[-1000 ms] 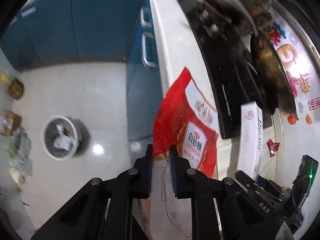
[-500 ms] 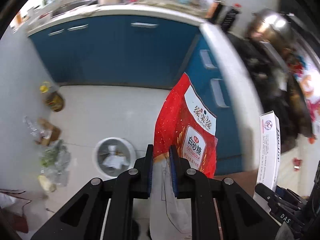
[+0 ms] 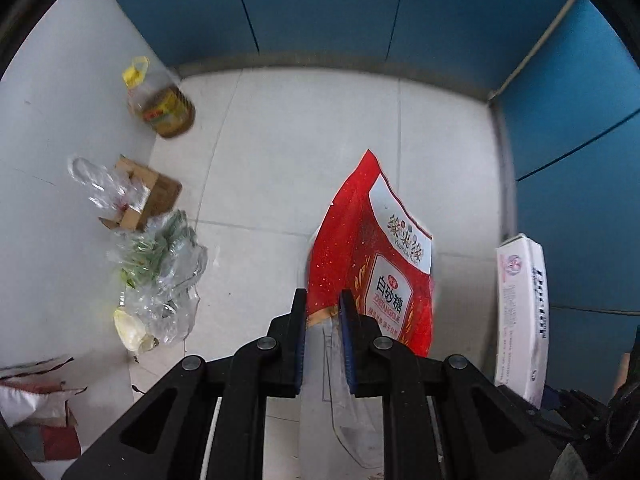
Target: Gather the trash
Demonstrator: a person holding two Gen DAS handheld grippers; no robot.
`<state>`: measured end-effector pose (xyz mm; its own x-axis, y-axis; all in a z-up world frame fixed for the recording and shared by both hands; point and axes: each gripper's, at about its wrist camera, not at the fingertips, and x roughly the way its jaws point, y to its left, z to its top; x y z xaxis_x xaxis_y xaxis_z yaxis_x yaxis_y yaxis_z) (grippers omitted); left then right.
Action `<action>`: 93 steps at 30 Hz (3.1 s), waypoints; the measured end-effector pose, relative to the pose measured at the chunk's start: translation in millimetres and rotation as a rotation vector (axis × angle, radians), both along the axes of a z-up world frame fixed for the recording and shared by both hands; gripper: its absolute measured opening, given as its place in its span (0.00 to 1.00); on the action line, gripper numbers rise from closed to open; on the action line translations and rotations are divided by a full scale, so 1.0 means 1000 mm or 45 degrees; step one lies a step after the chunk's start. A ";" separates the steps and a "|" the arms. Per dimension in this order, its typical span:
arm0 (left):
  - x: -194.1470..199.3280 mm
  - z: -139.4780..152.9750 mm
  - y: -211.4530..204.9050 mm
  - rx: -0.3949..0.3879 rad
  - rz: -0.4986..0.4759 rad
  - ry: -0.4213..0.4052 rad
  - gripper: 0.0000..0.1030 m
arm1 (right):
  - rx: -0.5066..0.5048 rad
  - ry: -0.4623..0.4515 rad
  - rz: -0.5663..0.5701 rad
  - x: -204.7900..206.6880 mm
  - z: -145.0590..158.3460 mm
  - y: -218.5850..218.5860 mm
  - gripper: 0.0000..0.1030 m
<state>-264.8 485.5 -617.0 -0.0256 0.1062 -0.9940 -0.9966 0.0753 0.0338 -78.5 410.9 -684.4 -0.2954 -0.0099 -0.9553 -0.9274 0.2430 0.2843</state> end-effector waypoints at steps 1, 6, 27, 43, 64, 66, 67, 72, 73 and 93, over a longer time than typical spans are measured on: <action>-0.006 -0.025 0.005 -0.048 0.006 0.001 0.16 | -0.029 0.013 0.028 -0.011 -0.027 0.007 0.47; -0.019 -0.099 0.018 -0.189 0.008 -0.021 0.17 | -0.159 0.022 0.102 -0.042 -0.116 0.037 0.48; -0.030 0.044 -0.022 0.094 0.044 0.006 1.00 | 0.120 -0.394 0.087 -0.042 0.028 0.021 1.00; -0.019 0.316 -0.214 0.425 0.095 -0.020 1.00 | 0.577 -0.453 0.099 -0.037 0.345 -0.148 1.00; -0.022 0.508 -0.365 0.650 0.101 -0.148 1.00 | 0.932 -0.349 0.107 -0.028 0.589 -0.327 1.00; -0.024 0.517 -0.368 0.652 0.090 -0.170 1.00 | 0.939 -0.338 0.108 -0.031 0.602 -0.332 1.00; -0.026 0.521 -0.370 0.655 0.088 -0.179 1.00 | 0.939 -0.323 0.109 -0.031 0.607 -0.334 1.00; -0.035 0.541 -0.378 0.648 0.045 -0.305 1.00 | 0.939 -0.234 0.160 -0.037 0.629 -0.336 1.00; -0.036 0.543 -0.379 0.643 0.033 -0.333 1.00 | 0.933 -0.195 0.169 -0.037 0.633 -0.336 1.00; -0.047 0.554 -0.385 0.581 -0.064 -0.522 1.00 | 0.869 -0.015 0.239 -0.044 0.643 -0.330 1.00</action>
<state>-311.4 100.4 -63.0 0.3649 0.5142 -0.7762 -0.9310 0.1906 -0.3115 -122.9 81.0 -41.4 -0.3370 0.5429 -0.7692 -0.9402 -0.1505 0.3057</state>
